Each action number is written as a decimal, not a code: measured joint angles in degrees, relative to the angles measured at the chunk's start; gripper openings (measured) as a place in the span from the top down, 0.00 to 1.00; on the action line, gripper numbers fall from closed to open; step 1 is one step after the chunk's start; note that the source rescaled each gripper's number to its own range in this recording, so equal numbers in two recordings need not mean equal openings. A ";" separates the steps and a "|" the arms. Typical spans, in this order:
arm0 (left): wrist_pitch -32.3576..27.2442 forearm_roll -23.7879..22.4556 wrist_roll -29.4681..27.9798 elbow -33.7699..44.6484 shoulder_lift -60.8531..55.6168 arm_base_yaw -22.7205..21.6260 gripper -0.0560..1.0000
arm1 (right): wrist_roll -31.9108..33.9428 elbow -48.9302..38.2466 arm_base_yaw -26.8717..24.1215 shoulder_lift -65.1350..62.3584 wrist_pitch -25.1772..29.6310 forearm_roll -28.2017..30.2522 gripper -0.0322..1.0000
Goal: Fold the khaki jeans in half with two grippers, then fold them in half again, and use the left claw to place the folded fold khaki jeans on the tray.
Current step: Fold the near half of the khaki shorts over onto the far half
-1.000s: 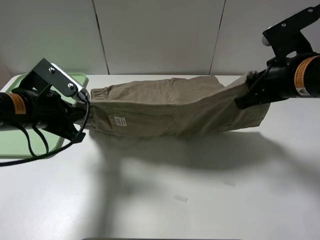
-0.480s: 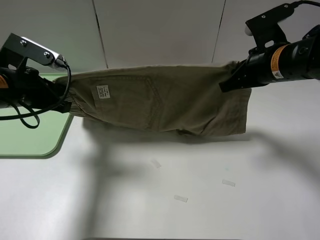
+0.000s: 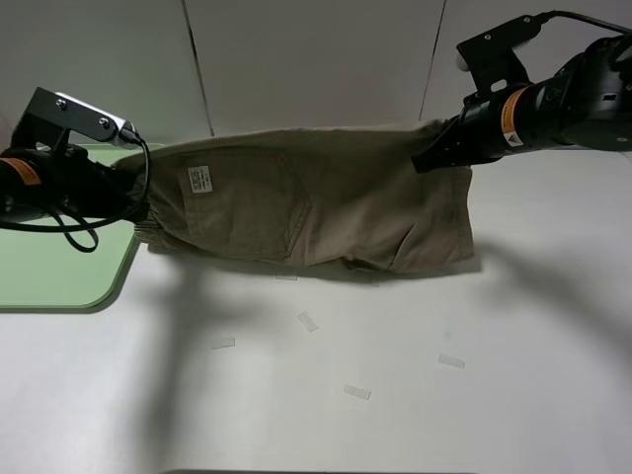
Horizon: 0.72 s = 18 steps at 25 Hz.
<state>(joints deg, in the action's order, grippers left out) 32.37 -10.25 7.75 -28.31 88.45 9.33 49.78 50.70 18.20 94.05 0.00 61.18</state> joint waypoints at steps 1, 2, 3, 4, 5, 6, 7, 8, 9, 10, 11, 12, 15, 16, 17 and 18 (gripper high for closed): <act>1.71 1.79 0.20 -0.04 0.70 0.00 0.94 | 0.00 0.00 -0.54 0.43 -0.39 0.00 0.97; 3.79 4.11 0.40 -0.04 1.52 0.06 0.94 | 0.00 0.00 -1.05 0.77 -1.56 0.05 0.96; 5.95 6.55 0.72 -0.04 2.12 0.06 0.93 | -0.07 0.05 -1.69 1.00 -3.19 0.05 0.96; 7.90 8.74 1.22 -0.04 2.92 0.06 0.92 | -0.10 0.05 -2.34 1.14 -5.13 0.05 0.95; 9.41 10.25 1.73 -0.04 3.59 0.06 0.91 | -0.15 0.11 -2.97 1.32 -6.79 0.17 0.95; 10.88 11.36 2.34 -0.06 4.42 0.06 0.91 | -0.15 0.11 -3.51 1.39 -8.72 0.24 0.94; 12.11 11.99 3.31 -0.06 5.21 0.06 0.89 | -0.15 0.11 -4.17 1.39 -10.42 0.26 0.93; 13.01 12.52 4.32 -0.06 5.95 0.06 0.88 | -0.15 0.11 -4.87 1.39 -11.76 0.31 0.88; 13.52 12.98 4.88 -0.11 6.53 0.06 0.85 | -0.15 0.11 -5.45 1.39 -13.13 0.31 0.80; 14.03 13.55 5.22 -0.11 6.92 0.06 0.80 | -0.15 0.11 -6.07 1.39 -13.95 0.23 0.70; 14.41 14.21 5.42 -0.11 7.08 0.06 0.72 | -0.15 0.11 -6.67 1.39 -14.47 -0.11 0.55; 14.86 14.83 5.43 -0.11 7.19 -0.05 0.64 | -0.15 0.11 -7.11 1.39 -14.53 -1.12 0.39; 19.30 15.86 5.43 -0.11 7.25 -0.12 0.34 | -1.09 0.96 -7.83 1.39 -14.33 -5.84 0.12; 20.79 15.90 5.43 -0.11 7.25 -0.12 0.29 | -2.25 1.31 -7.92 1.39 -14.33 -7.83 0.09; 22.50 15.97 5.43 -0.11 7.25 -0.12 0.25 | -3.78 1.74 -7.92 1.39 -14.21 -9.77 0.07; 23.67 15.97 5.43 -0.11 7.25 -0.12 0.23 | -5.48 2.10 -7.92 1.39 -14.28 -11.29 0.06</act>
<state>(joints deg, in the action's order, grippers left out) 56.04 5.73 13.18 -28.42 95.69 9.21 44.30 52.80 10.28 95.45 -14.28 49.89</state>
